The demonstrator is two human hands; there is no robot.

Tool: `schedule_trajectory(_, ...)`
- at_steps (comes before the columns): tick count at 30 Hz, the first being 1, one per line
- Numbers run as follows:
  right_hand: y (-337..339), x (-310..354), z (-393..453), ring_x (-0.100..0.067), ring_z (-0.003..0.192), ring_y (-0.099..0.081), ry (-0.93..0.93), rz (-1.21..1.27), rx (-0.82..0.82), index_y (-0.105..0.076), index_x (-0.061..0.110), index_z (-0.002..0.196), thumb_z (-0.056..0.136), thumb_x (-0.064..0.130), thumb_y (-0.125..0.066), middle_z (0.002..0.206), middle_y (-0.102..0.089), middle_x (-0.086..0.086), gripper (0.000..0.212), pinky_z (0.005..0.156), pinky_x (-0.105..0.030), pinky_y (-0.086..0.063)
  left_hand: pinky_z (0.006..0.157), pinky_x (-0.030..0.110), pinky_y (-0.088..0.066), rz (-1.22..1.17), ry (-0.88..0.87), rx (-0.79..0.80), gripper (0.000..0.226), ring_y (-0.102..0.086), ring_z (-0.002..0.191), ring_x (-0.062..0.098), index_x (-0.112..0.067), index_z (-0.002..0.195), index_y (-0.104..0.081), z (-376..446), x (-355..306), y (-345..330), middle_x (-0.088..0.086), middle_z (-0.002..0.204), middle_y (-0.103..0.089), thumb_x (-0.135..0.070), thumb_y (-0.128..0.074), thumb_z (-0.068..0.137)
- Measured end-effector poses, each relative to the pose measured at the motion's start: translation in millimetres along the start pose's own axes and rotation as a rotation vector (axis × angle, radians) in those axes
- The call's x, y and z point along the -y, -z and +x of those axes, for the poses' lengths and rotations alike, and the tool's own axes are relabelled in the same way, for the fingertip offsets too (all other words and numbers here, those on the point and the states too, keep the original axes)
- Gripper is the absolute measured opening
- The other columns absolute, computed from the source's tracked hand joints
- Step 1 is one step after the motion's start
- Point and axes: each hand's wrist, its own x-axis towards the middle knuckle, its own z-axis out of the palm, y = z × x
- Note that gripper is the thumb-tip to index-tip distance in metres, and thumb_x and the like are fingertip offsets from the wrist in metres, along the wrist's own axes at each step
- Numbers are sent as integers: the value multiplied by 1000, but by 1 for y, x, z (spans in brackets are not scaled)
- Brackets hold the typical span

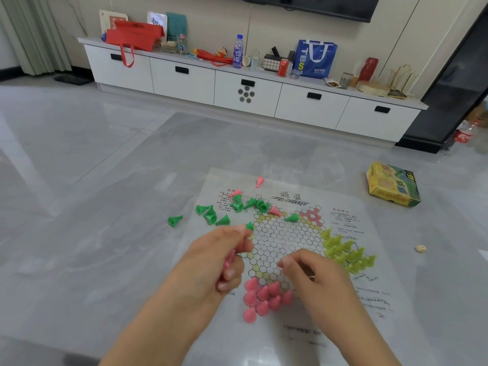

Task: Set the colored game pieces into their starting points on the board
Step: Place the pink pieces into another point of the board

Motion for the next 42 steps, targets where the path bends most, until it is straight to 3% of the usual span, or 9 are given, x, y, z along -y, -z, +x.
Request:
schedule_trajectory(5, -4, 30, -11, 5, 44, -56, 168, 227, -4, -65, 19, 78, 90, 8, -50, 64, -67, 8, 23, 43, -6, -42, 34, 12, -29, 407, -163, 66, 22, -39, 31, 4, -7, 85, -53, -6, 9, -12, -5, 47, -50, -26, -63, 80)
schedule_trajectory(8, -1, 30, -11, 1, 40, -54, 135, 315, -58, -66, 18, 78, 90, 12, -50, 58, -63, 7, 21, 42, -10, -43, 34, 12, -30, 471, -195, 101, 23, -39, 30, 0, -8, 76, -51, -8, 6, -14, -8, 37, -42, -23, -68, 76)
schedule_trajectory(14, 2, 32, -14, -2, 38, -55, 57, 365, 47, -67, 6, 74, 85, 8, -59, 55, -66, 2, 13, 41, -12, -44, 45, 8, -35, 783, -418, -15, 18, -44, 45, -2, -20, 67, -56, 1, 13, -6, -11, 53, -51, -27, -73, 69)
schedule_trajectory(23, 2, 28, -14, -2, 40, -56, 37, 379, 60, -66, 0, 74, 86, 4, -57, 51, -64, 0, 15, 42, -14, -45, 59, 4, -38, 979, -486, 27, 13, -46, 61, -9, -28, 70, -54, -1, 13, -4, -10, 71, -57, -29, -66, 75)
schedule_trajectory(27, -1, 27, -10, -3, 38, -54, -21, 371, 16, -66, 5, 70, 86, 5, -58, 51, -64, -1, 18, 41, -15, -46, 61, 3, -37, 1006, -452, 24, 14, -49, 61, -7, -34, 84, -53, 3, 13, -1, -8, 73, -58, -29, -64, 78)
schedule_trajectory(30, -4, 16, 0, -17, 48, -54, -57, 254, -141, -71, 21, 66, 84, 12, -62, 62, -68, 6, 22, 50, -32, -52, 55, 7, -39, 1061, -402, -78, 17, -50, 64, 0, -33, 96, -52, 9, 11, 8, -7, 71, -53, -33, -62, 82)
schedule_trajectory(32, -8, 10, 6, -21, 56, -54, -79, 145, -178, -71, 25, 63, 82, 17, -63, 67, -70, 8, 22, 55, -32, -53, 53, 7, -39, 1039, -378, -138, 9, -52, 67, 4, -31, 90, -54, 12, 9, 13, -7, 70, -53, -33, -60, 83)
schedule_trajectory(35, -11, 5, 11, 0, 44, -52, -142, 96, -125, -70, 17, 62, 82, 14, -63, 61, -69, 8, 21, 40, -12, -41, 45, 11, -35, 816, -263, -129, 2, -47, 55, 7, -25, 84, -59, 14, 7, 15, -5, 64, -50, -27, -59, 85)
schedule_trajectory(42, -18, 3, 15, -12, 41, -60, -271, 135, 6, -64, 8, 60, 81, -3, -55, 57, -69, -5, 26, 40, -22, -50, 31, 12, -17, 257, -86, -36, 19, -25, 31, 4, -7, 78, -54, 6, -8, 12, 2, 59, -46, 0, -42, 91)
